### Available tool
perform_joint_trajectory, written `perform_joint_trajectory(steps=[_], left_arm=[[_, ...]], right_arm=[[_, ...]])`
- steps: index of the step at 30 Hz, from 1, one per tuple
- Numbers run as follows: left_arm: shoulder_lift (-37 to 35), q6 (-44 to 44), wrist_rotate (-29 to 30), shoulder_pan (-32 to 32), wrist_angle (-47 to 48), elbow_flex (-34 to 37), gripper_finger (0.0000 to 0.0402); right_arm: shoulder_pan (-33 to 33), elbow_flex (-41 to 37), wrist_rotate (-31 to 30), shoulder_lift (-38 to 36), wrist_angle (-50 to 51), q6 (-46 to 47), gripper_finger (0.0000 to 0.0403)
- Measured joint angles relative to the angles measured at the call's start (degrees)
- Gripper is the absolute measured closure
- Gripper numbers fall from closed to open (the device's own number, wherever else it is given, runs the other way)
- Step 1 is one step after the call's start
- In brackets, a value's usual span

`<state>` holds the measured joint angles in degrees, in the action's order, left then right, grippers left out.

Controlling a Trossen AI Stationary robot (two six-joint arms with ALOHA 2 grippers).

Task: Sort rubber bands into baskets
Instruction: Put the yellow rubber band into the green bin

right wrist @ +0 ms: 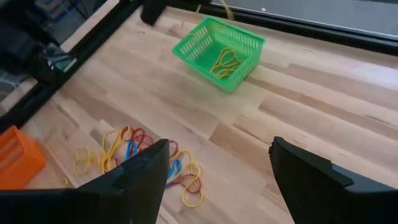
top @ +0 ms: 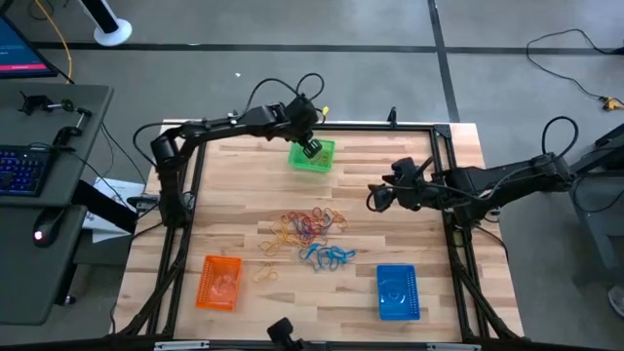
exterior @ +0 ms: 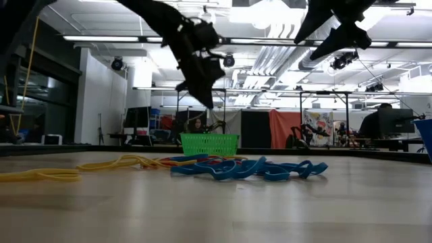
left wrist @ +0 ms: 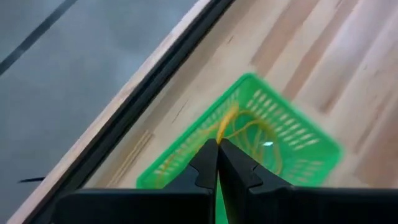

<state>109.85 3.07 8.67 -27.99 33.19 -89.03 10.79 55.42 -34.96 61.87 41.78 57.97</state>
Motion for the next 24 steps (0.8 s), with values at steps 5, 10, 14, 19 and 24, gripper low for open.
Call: perform_joint_trajectory(steps=[5,10,14,19,24], left_arm=[[2.5,-1.8,-1.1,0.5,1.0,0.0,0.0401],[2.6,-1.3,-0.7,1.2,1.5,0.0,0.0396],[2.6,-2.7,-0.7,1.4,3.0,0.0,0.036],[2.6,-0.4,-0.6,1.4,9.4,0.0,0.0281],[2.3,5.6,-1.3,2.0,19.2,-3.8,0.0203]], right_arm=[[0.0,0.0,-0.2,0.0,-0.1,1.4,0.0137],[0.0,0.0,-0.2,0.0,0.0,0.6,0.0137],[0.0,0.0,-0.2,0.0,0.2,-1.1,0.0137],[0.0,0.0,1.1,0.0,0.4,-7.1,0.0137],[-0.9,0.0,1.9,0.0,0.6,-11.6,0.0137]])
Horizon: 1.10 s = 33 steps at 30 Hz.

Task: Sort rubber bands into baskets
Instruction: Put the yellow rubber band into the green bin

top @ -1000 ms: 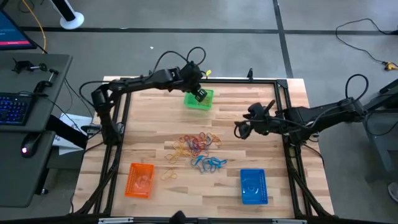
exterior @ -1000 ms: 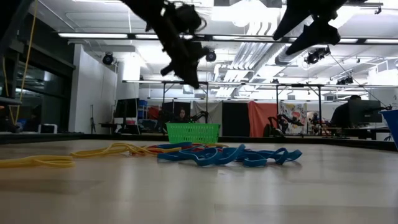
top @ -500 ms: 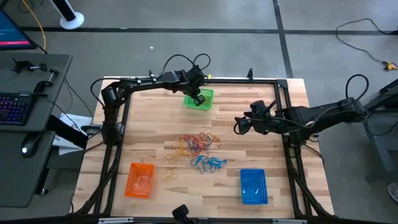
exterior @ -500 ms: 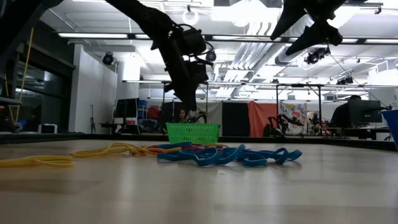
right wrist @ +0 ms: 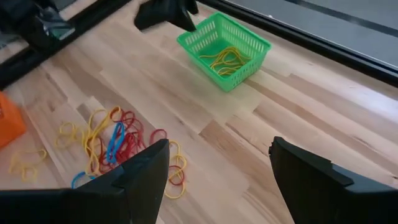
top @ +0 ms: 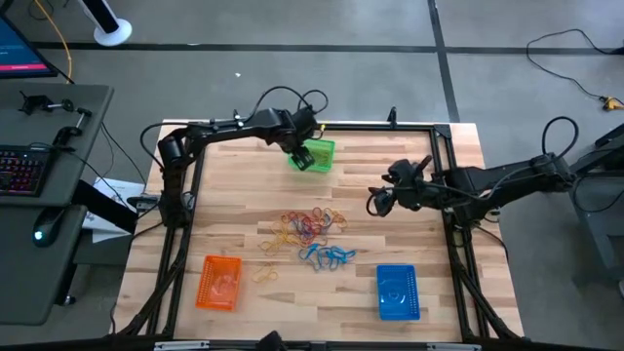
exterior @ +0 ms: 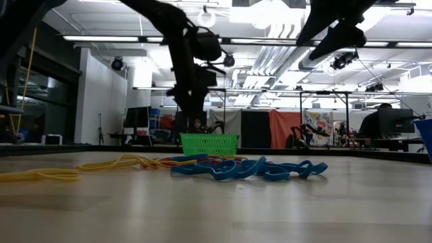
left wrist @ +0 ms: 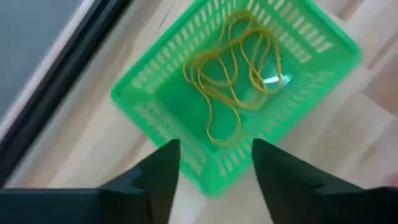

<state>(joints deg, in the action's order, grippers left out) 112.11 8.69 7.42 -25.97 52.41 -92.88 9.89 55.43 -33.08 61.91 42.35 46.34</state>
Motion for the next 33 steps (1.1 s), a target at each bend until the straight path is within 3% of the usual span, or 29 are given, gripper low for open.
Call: perform_joint_trajectory(steps=[4,6,12,16,20,25,33], left_arm=[[-3.1,6.1,-9.0,3.4,10.7,-1.8,0.0175],[-6.4,8.1,-9.5,8.7,12.0,0.3,0.0173],[-15.3,18.1,-7.2,33.0,8.4,8.8,0.0172],[-15.7,27.4,-6.1,49.3,5.2,14.1,0.0172],[-13.8,27.7,-3.3,60.8,-1.0,18.8,0.0172],[-10.5,29.5,1.8,63.3,-2.9,21.7,0.0172],[-6.9,32.2,-2.8,60.5,-9.3,25.4,0.0172]], right_arm=[[-1.7,0.0,3.8,0.0,0.1,-4.9,0.0137],[-2.3,0.0,6.3,0.0,0.1,-6.9,0.0137],[-2.9,0.0,9.6,0.0,0.2,-9.3,0.0137],[-2.9,0.0,9.8,0.0,-0.2,-9.4,0.0137],[-2.8,0.0,10.2,0.0,-0.3,-11.4,0.0137],[-2.9,0.0,9.7,-0.1,-0.7,-11.8,0.0137],[-2.9,0.0,9.3,-0.1,-0.7,-10.4,0.0137]])
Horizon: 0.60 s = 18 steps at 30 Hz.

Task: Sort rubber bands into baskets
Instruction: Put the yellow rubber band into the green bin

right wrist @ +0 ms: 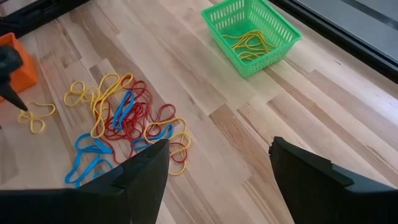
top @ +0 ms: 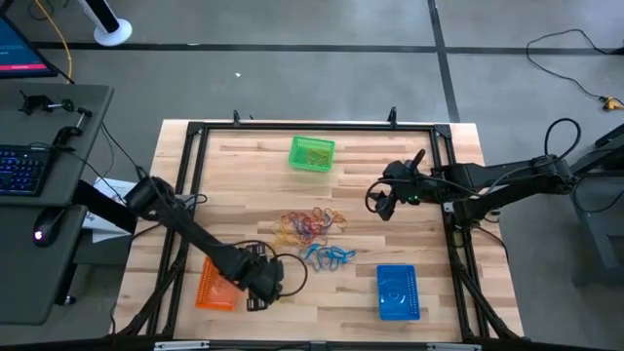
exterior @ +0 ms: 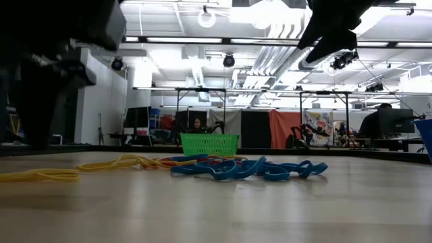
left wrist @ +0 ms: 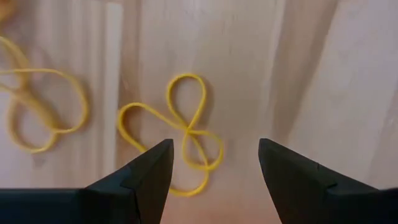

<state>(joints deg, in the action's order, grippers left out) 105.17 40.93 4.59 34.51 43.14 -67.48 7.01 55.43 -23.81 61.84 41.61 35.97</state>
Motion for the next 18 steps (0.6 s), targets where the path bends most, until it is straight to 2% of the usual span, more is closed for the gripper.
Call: perform_joint_trajectory(steps=[5,9,13,18], left_arm=[[0.4,2.3,-1.2,-1.3,-3.6,2.4,0.0173],[0.4,4.1,-2.0,-2.0,-4.5,4.3,0.0196],[0.4,4.5,-2.1,-2.3,-4.6,4.6,0.0256],[0.4,5.9,-1.3,-2.3,-4.6,4.6,0.0364]], right_arm=[[0.0,0.0,0.0,0.0,-0.3,0.2,0.0137],[0.0,0.0,0.0,0.0,-0.3,0.2,0.0137],[0.0,0.0,0.0,0.0,-0.3,0.1,0.0137],[0.0,0.0,-0.2,0.0,-0.3,0.0,0.0137]])
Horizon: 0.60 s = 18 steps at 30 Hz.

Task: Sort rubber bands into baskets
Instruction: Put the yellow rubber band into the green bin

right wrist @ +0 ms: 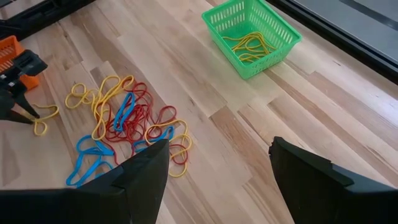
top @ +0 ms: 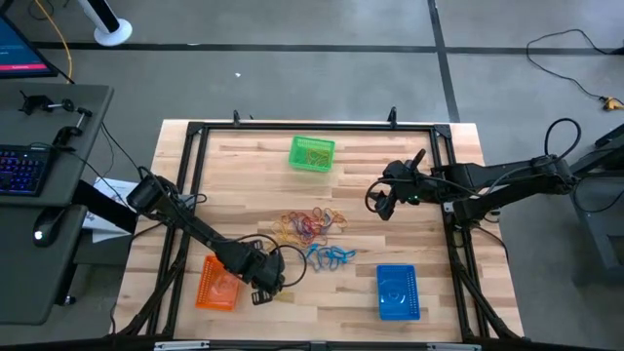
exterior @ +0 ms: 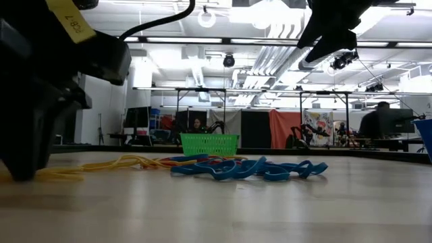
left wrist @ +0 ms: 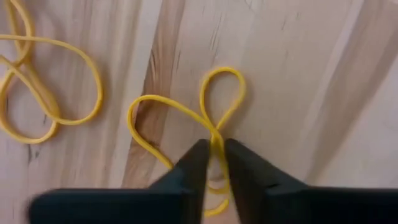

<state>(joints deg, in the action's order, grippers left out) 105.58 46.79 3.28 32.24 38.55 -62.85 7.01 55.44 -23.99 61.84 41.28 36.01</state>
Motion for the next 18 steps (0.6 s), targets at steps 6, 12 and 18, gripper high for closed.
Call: perform_joint_trajectory(steps=[6,12,18], left_arm=[[-0.5,2.0,-2.5,-0.9,0.7,-1.1,0.04],[-11.7,-0.5,-4.6,-2.6,2.1,-4.6,0.0401],[-25.5,1.8,-5.4,-8.9,1.9,-7.1,0.0401]], right_arm=[[0.0,0.0,-0.1,0.0,0.0,-0.3,0.0137],[0.0,0.0,-0.2,0.0,0.0,-0.5,0.0137],[0.0,0.0,0.0,0.0,-0.4,-0.4,0.0137]])
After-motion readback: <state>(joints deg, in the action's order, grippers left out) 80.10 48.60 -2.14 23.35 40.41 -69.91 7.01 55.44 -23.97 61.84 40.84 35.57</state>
